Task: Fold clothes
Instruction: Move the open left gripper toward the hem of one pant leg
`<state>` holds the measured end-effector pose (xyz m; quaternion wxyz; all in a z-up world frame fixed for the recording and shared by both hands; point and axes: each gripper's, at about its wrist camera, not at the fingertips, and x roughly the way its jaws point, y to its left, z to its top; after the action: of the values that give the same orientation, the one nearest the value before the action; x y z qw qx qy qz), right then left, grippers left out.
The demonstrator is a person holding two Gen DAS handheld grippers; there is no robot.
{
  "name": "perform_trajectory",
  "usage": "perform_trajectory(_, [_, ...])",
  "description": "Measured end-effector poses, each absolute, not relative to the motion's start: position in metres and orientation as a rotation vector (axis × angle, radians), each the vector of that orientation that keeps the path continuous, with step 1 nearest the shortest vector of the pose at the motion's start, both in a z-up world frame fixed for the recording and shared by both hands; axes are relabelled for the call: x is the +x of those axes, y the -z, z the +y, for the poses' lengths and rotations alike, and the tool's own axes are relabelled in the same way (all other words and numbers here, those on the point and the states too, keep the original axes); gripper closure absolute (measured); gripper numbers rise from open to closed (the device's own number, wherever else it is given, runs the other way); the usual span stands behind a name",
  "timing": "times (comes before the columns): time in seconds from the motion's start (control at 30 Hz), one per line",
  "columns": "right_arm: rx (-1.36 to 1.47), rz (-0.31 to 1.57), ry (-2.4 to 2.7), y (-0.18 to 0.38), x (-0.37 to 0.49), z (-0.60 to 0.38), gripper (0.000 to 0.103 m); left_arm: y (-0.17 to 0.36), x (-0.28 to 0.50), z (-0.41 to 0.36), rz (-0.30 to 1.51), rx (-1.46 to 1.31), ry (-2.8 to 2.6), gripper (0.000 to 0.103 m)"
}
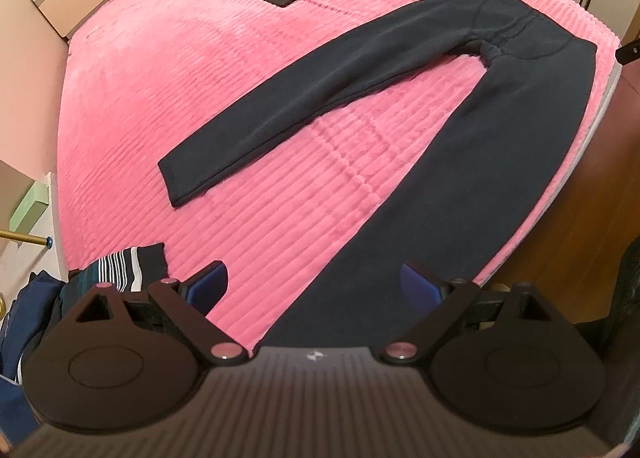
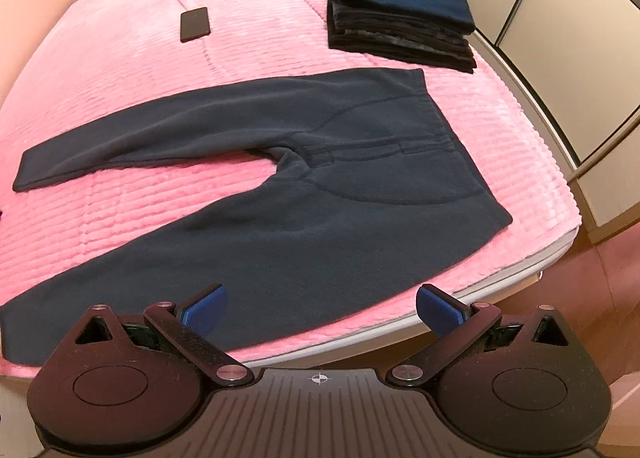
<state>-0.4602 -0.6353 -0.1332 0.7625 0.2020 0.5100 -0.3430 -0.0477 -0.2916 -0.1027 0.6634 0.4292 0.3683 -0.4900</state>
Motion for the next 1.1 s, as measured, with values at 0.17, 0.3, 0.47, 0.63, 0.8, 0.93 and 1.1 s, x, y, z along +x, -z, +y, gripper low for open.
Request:
perform_trajectory(0.17, [0.429,1.120,0.723,0.134,-0.454,-0.632,0.000,0.103,-0.043,-0.289,0.831,0.969,1.108,0.012])
perform_trajectory(0.3, [0.426,1.129,0.715,0.136,-0.452,-0.630,0.000,0.104,-0.042,-0.288,0.834,0.971,1.112,0.012])
perform_trajectory(0.47, [0.419,1.141,0.708,0.138,-0.449,-0.629,0.000,0.105,-0.041,-0.287,0.839,0.971,1.118,0.012])
perform_trajectory(0.63, [0.406,1.158,0.699,0.139,-0.446,-0.627,0.000,0.108,-0.038,-0.285,0.846,0.968,1.120,0.012])
perform_trajectory(0.8, [0.392,1.174,0.699,0.139,-0.440,-0.623,0.000,0.111,-0.029,-0.281,0.853,0.963,1.125,0.012])
perform_trajectory(0.93, [0.379,1.172,0.701,0.134,-0.435,-0.619,0.000,0.114,-0.016,-0.278,0.852,0.949,1.128,0.012])
perform_trajectory(1.1, [0.331,1.144,0.706,0.121,-0.426,-0.617,0.000,0.118,0.007,-0.284,0.824,0.952,1.151,0.012])
